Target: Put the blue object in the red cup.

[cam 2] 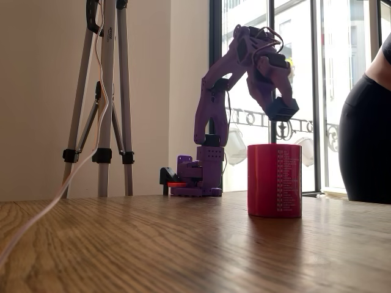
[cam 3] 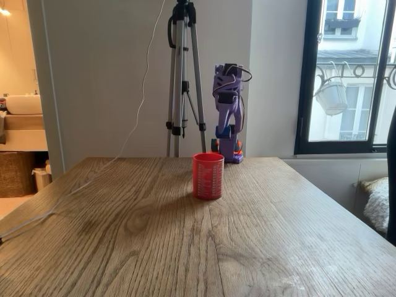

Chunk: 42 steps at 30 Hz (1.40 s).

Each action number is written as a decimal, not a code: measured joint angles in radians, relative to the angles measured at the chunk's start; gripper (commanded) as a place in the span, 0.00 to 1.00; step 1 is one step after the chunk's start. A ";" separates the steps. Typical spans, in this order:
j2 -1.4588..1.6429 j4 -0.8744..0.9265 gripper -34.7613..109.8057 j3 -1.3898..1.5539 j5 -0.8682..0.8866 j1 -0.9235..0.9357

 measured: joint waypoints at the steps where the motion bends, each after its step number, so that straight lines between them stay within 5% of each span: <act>1: 0.000 -0.006 0.25 0.002 -0.005 0.000; 19: -0.075 -0.156 0.25 0.018 -0.064 0.069; 20: -0.075 -0.156 0.30 0.021 -0.064 0.071; 22: -0.075 -0.156 0.56 0.032 -0.074 0.077; 24: -0.075 -0.153 0.64 0.043 -0.084 0.083; 36: -0.075 -0.153 0.61 0.055 -0.086 0.127; 37: -0.075 -0.153 0.56 0.055 -0.086 0.130; 38: -0.075 -0.153 0.35 0.055 -0.087 0.133; 39: -0.075 -0.153 0.25 0.055 -0.092 0.135; 42: -0.075 -0.153 0.25 0.055 -0.094 0.138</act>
